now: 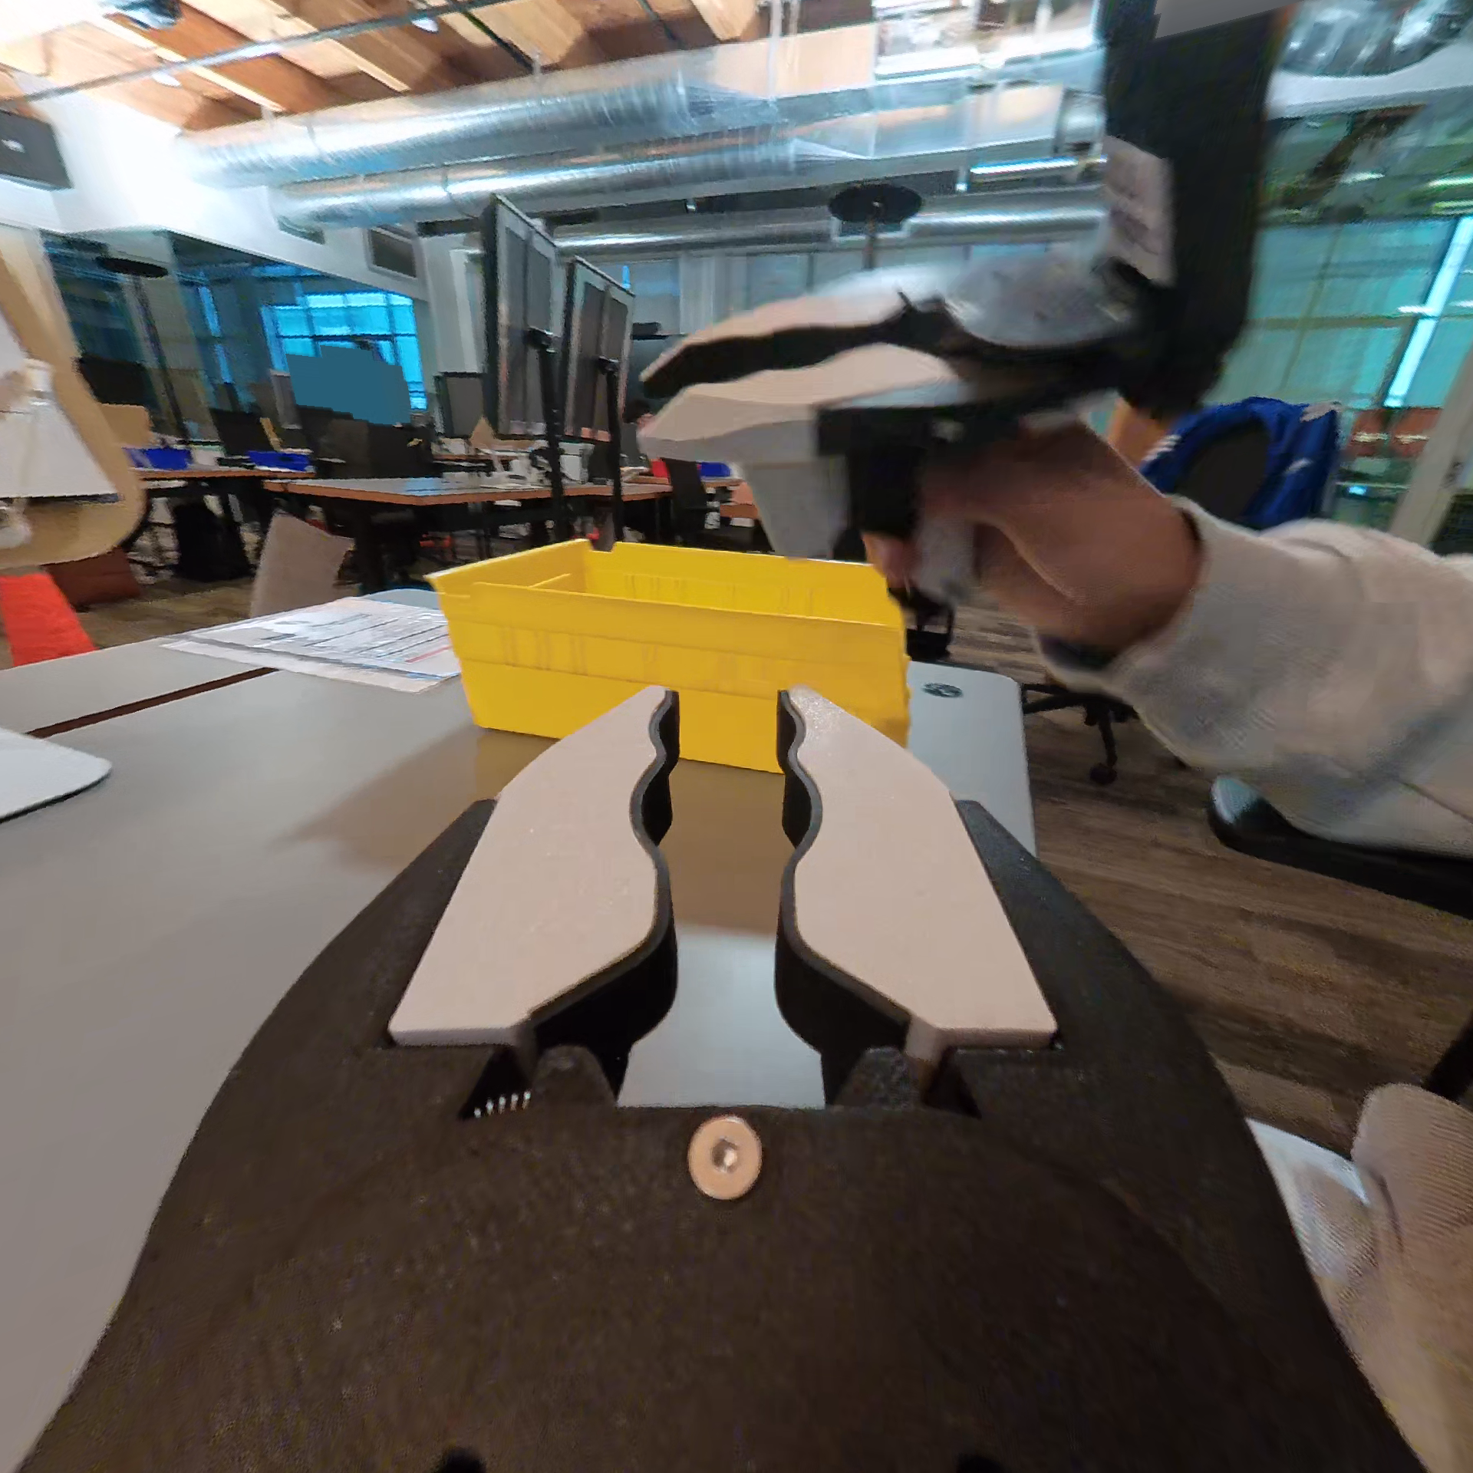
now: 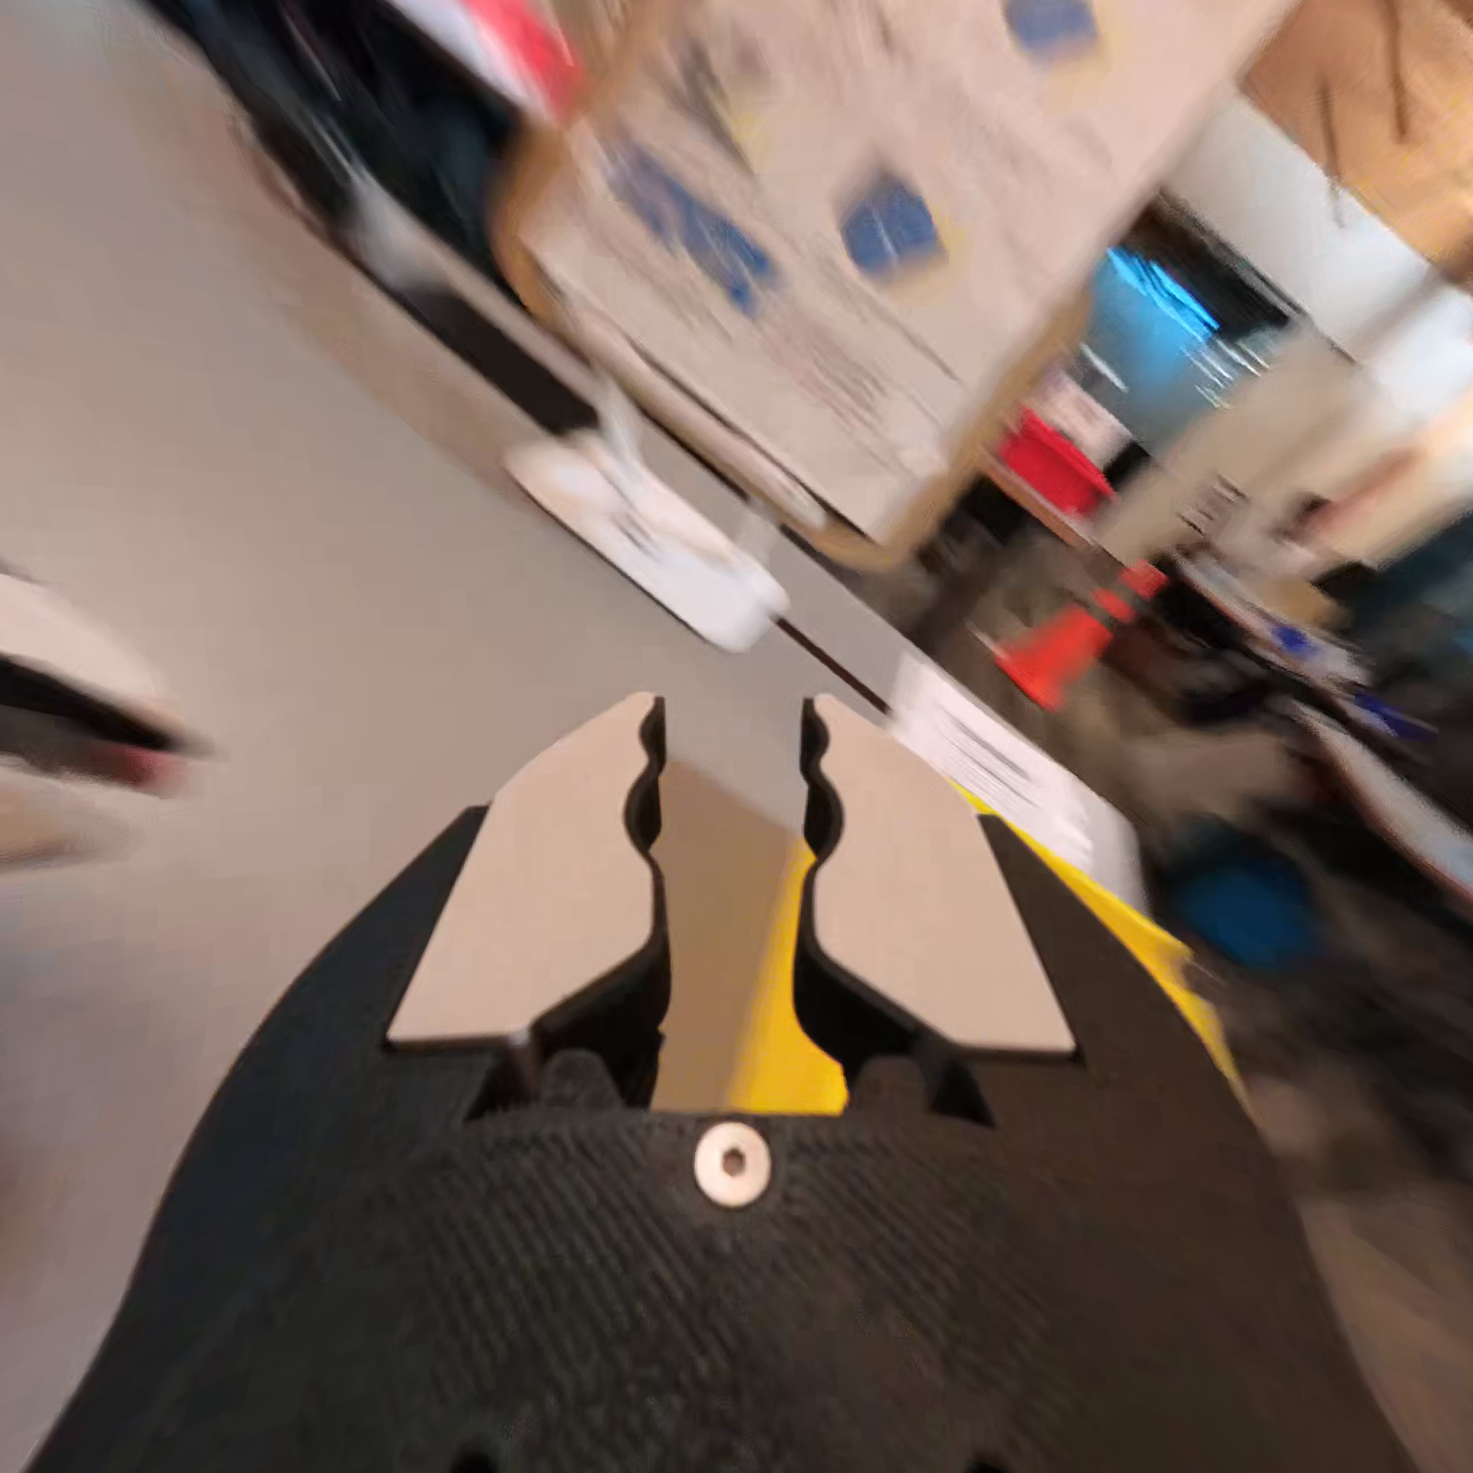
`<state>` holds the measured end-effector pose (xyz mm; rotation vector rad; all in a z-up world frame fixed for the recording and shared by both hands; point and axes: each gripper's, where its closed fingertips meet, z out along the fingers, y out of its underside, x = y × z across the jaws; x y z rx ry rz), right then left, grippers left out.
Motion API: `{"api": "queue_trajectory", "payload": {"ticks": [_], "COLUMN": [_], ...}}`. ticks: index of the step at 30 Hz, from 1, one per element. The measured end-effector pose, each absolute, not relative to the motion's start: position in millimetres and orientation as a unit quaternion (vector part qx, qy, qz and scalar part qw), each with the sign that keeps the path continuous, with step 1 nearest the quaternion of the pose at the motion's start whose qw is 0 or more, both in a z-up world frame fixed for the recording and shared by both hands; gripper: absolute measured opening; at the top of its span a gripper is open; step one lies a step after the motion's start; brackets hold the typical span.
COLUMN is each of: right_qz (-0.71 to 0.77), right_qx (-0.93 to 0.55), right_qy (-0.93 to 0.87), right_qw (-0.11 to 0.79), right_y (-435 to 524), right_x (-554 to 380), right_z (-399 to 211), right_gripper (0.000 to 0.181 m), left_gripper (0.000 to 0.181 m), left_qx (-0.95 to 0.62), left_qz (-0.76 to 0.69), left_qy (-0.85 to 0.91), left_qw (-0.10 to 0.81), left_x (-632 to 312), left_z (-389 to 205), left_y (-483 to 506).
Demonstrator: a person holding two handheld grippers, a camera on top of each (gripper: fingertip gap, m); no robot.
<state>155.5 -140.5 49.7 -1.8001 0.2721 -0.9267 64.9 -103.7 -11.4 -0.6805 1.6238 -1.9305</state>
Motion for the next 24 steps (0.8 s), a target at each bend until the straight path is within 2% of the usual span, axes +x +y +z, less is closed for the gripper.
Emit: {"api": "queue_trajectory", "payload": {"ticks": [1, 3, 7, 9, 11, 12, 18, 22, 24], "right_qz": [-0.340, -0.280, -0.269, -0.254, -0.227, -0.209, -0.153, -0.125, -0.135], "right_qx": [-0.730, -0.720, -0.712, -0.698, -0.689, -0.693, -0.682, -0.669, -0.679], "right_qy": [0.111, 0.131, 0.177, 0.202, 0.209, 0.205, 0.223, 0.226, 0.216], "right_qw": [0.583, 0.622, 0.624, 0.638, 0.656, 0.659, 0.680, 0.697, 0.689], "right_y": [-122.7, -104.0, -106.4, -114.2, -119.3, -119.5, -133.7, -136.8, -134.8], "right_x": [133.4, 105.3, 90.9, 90.0, 89.1, 88.9, 100.4, 98.9, 97.3], "right_z": [45.2, 21.9, -6.6, -4.8, -8.1, -12.9, -15.4, -11.4, -13.4], "right_gripper": [0.032, 0.030, 0.022, 0.022, 0.010, 0.001, 0.000, 0.000, 0.000], "left_gripper": [0.023, 0.022, 0.014, 0.005, 0.005, 0.004, 0.009, 0.013, 0.014], "left_qx": [-0.261, -0.288, -0.340, -0.346, -0.340, -0.332, -0.212, -0.220, -0.244], "left_qz": [-0.712, -0.709, -0.700, -0.696, -0.691, -0.689, -0.622, -0.650, -0.649], "left_qy": [0.593, 0.573, 0.536, 0.545, 0.562, 0.566, 0.617, 0.599, 0.575], "left_qw": [0.272, 0.293, 0.327, 0.314, 0.302, 0.308, 0.432, 0.413, 0.435], "left_x": [68.5, 76.1, 87.7, 90.3, 92.4, 94.1, 107.3, 87.6, 72.3], "left_z": [-10.1, -6.2, 5.8, 12.9, 25.4, 35.7, 129.4, 179.9, 194.9], "left_y": [-99.0, -86.2, -61.0, -63.7, -74.0, -79.3, -109.0, -98.7, -67.7]}}
